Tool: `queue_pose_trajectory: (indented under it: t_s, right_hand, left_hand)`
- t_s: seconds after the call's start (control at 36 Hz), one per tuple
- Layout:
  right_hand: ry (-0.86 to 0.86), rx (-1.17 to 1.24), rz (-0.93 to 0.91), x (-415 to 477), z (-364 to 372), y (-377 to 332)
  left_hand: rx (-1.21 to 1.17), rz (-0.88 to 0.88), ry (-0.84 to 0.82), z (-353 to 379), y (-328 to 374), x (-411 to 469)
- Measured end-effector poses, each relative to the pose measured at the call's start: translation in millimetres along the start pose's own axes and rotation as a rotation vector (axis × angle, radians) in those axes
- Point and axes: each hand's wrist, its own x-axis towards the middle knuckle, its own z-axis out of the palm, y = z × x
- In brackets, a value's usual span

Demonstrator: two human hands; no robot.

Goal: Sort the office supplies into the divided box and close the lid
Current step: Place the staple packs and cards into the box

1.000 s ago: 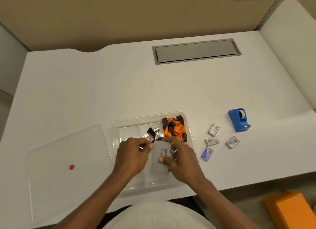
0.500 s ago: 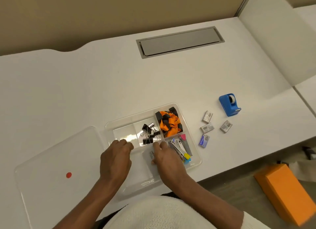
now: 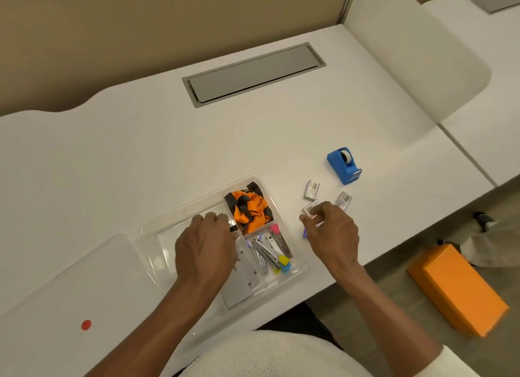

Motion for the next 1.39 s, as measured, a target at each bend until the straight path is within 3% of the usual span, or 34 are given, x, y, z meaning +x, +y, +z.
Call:
queue_pose_trajectory:
  t_s: [0.08, 0.19, 0.39, 0.64, 0.75, 0.89, 1.25, 1.39]
  right_hand:
    - [-0.07, -0.073, 0.12, 22.4, 5.1, 25.3]
    - [-0.134, -0.138, 0.145, 27.8, 16.8, 38.4]
    - [-0.19, -0.185, 0.079, 20.5, 32.8, 41.6]
    - [-0.013, -0.08, 0.168, 50.1, -4.7, 76.9]
    - [0.034, -0.003, 0.217, 76.4, -13.0, 88.4]
    - [0.01, 0.02, 0.178, 95.0, -8.5, 85.0]
    - [-0.151, -0.198, 0.116, 101.7, -4.6, 77.1]
    - [-0.181, -0.189, 0.112, 98.2, -8.7, 79.2]
  left_hand:
    - [-0.064, 0.08, 0.044, 0.8, 37.9, 24.3]
    - [-0.103, 0.185, 0.076, 10.0, 87.2, 50.1]
    - [-0.112, 0.277, -0.073, 39.1, 153.5, 87.7]
    - [-0.038, 0.142, -0.264, 78.4, 192.9, 99.9]
    - [0.06, 0.123, -0.263, 92.6, 196.1, 97.5]
    - [0.106, 0.107, -0.245, 100.9, 196.2, 99.6]
    - [-0.017, 0.032, -0.121, 86.7, 210.7, 123.6]
    - [-0.03, -0.012, -0.179, 88.5, 213.4, 138.7]
